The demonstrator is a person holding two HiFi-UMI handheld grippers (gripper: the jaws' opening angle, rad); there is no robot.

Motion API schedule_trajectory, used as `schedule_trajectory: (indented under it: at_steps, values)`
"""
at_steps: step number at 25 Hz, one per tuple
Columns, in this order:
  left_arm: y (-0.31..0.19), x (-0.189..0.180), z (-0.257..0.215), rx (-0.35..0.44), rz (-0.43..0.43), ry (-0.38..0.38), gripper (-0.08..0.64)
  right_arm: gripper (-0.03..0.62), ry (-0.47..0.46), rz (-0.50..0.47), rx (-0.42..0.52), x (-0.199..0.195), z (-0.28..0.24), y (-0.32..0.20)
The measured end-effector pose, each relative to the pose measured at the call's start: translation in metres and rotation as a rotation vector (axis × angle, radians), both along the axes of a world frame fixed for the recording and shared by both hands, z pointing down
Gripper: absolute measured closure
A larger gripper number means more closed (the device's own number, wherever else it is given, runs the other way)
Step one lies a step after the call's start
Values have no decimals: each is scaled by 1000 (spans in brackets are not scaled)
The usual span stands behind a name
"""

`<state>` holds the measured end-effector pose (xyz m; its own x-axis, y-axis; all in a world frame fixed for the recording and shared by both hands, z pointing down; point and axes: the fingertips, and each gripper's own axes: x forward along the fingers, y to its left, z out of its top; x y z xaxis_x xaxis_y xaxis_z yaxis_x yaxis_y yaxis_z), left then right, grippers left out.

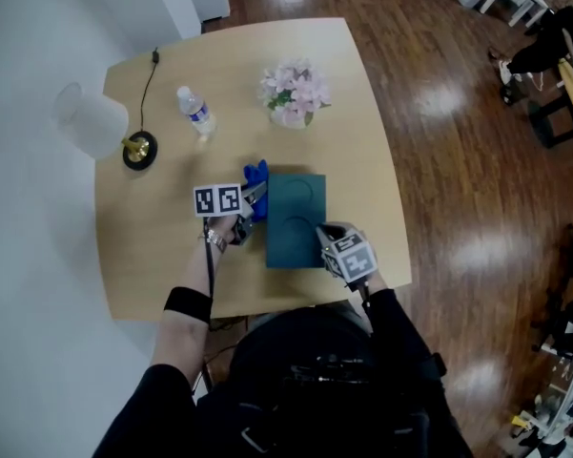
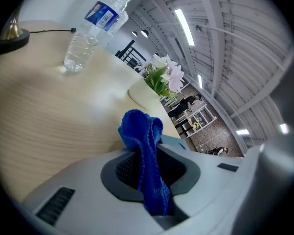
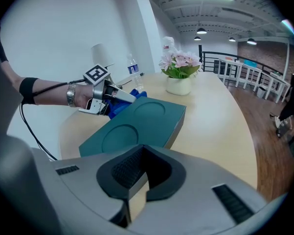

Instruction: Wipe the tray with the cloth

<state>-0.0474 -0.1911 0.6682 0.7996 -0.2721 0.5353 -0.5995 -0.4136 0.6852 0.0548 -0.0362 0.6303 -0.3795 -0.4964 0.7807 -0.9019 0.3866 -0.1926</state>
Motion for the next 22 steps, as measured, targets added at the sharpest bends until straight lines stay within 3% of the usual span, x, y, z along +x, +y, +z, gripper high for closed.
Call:
schedule_trajectory:
  at_steps: [6, 14, 22]
  values:
    - [67, -17, -4, -1, 52, -27, 485, 583, -9, 3, -11, 5, 5, 1]
    - [160, -40, 1, -27, 127, -128, 486, 582, -13, 14, -1, 6, 5, -1]
    - [231, -53, 3, -85, 175, -131, 485, 583, -15, 20, 12, 6, 5, 0]
